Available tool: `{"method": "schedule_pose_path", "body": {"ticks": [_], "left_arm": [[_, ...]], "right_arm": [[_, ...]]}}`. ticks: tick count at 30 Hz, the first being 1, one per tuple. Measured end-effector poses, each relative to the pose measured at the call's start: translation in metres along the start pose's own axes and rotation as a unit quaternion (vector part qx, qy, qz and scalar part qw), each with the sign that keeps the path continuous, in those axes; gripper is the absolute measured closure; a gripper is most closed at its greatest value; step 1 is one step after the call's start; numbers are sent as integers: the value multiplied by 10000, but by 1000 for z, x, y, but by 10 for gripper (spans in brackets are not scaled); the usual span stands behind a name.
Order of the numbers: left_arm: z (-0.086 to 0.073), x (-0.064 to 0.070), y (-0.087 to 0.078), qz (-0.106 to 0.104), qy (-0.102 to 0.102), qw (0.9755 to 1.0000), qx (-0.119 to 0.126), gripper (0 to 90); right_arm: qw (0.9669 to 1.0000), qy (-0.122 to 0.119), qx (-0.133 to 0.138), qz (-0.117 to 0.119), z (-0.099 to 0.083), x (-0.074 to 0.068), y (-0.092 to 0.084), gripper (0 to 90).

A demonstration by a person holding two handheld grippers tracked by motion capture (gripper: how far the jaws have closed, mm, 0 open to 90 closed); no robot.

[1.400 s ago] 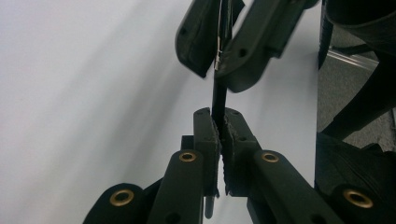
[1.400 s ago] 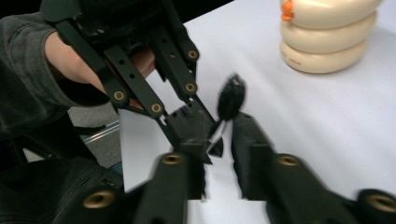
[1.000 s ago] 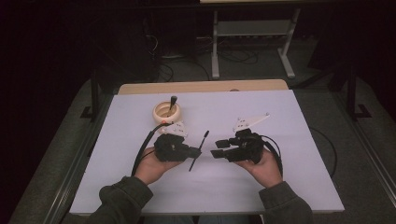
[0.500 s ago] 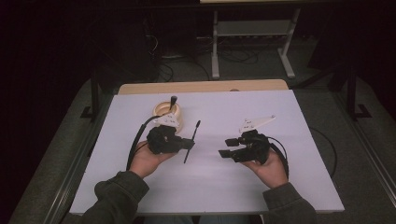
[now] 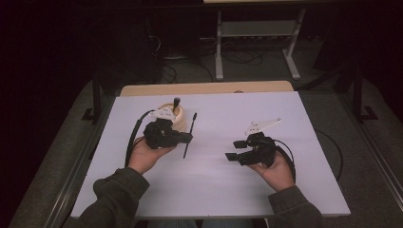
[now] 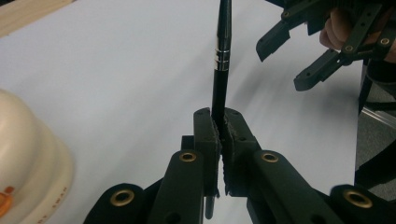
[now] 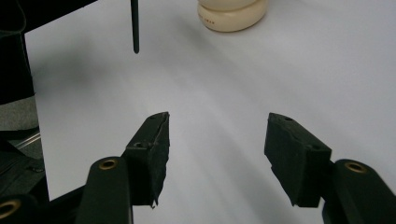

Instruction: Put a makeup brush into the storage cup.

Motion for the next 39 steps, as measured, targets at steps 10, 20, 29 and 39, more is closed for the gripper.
{"method": "schedule_pose_path", "body": {"ticks": [10, 20, 29, 39], "left_arm": [[4, -9, -6, 89, -47, 9999, 14, 858], [11, -19, -17, 164, -71, 9998, 111, 858], [18, -27, -24, 172, -147, 9995, 199, 858], [26, -33, -32, 285, -172, 9992, 205, 858]], "right_arm": [[9999, -15, -10, -134, -2, 4, -4, 380], [9995, 112, 0, -292, -10, 9, -10, 363], [9989, 205, 57, -410, -17, 14, -18, 347], [9983, 205, 15, -547, -24, 14, -22, 329]]}}
Point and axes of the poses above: each handheld gripper's, and its own axes: y roughly forward along the jaws, z roughly out of its top, x roughly to its right, the point moved 7 cm from there along y, roughly forward along the jaws, and after that the axes turned 10 degrees about z, right-handed, at the moved point
